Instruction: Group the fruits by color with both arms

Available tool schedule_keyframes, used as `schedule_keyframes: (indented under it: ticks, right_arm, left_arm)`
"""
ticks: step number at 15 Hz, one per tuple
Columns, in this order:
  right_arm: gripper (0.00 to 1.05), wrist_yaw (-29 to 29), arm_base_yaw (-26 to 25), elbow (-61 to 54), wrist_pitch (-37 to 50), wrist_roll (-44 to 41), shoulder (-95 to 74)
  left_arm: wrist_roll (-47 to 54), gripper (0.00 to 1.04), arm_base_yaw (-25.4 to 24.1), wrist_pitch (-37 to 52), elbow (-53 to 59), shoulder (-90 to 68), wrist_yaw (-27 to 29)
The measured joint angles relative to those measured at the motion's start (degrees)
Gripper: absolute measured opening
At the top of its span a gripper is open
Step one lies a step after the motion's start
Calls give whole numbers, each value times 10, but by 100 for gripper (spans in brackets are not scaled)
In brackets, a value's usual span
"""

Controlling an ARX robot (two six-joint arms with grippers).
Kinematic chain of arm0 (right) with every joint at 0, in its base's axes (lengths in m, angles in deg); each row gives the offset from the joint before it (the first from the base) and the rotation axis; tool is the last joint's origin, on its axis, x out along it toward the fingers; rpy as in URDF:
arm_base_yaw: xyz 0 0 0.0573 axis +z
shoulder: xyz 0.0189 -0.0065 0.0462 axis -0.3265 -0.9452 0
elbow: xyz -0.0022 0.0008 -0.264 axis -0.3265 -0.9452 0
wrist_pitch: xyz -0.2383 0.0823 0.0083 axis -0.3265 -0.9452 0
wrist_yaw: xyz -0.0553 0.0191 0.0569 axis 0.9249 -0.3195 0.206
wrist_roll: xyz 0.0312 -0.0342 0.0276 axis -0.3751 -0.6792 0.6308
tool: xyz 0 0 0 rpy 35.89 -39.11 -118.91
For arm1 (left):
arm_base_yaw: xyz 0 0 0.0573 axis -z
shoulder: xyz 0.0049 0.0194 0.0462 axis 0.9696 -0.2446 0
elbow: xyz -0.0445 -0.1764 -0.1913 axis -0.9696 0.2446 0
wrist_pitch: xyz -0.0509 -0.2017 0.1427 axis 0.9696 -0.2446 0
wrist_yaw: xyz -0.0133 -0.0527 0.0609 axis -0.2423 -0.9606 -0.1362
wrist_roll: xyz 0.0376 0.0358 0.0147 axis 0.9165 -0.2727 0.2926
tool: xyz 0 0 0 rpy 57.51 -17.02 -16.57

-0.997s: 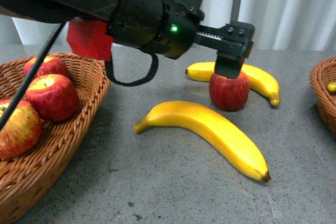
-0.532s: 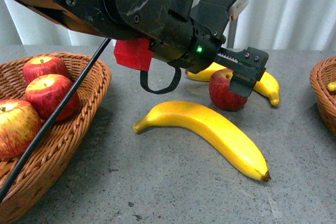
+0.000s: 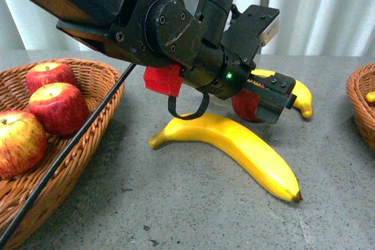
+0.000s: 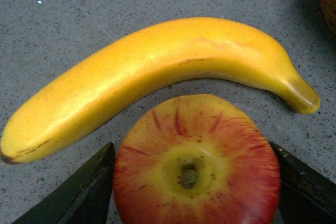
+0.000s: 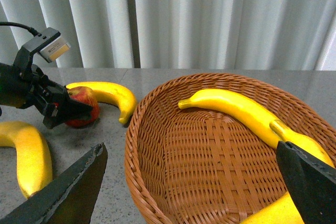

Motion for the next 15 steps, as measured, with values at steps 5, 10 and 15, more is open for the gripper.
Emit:
schedule_keyframes:
  ticks: [5,10,15]
  right_arm:
    - [98,0,0,0,0,0,0]
    - [98,0,0,0,0,0,0]
    - [98,0,0,0,0,0,0]
  left_arm:
    - [-14,67,-3,28,45,51,36]
    - [-90,66,-47,158,222,304,256]
    - [-157,66,-130,150,457,533,411]
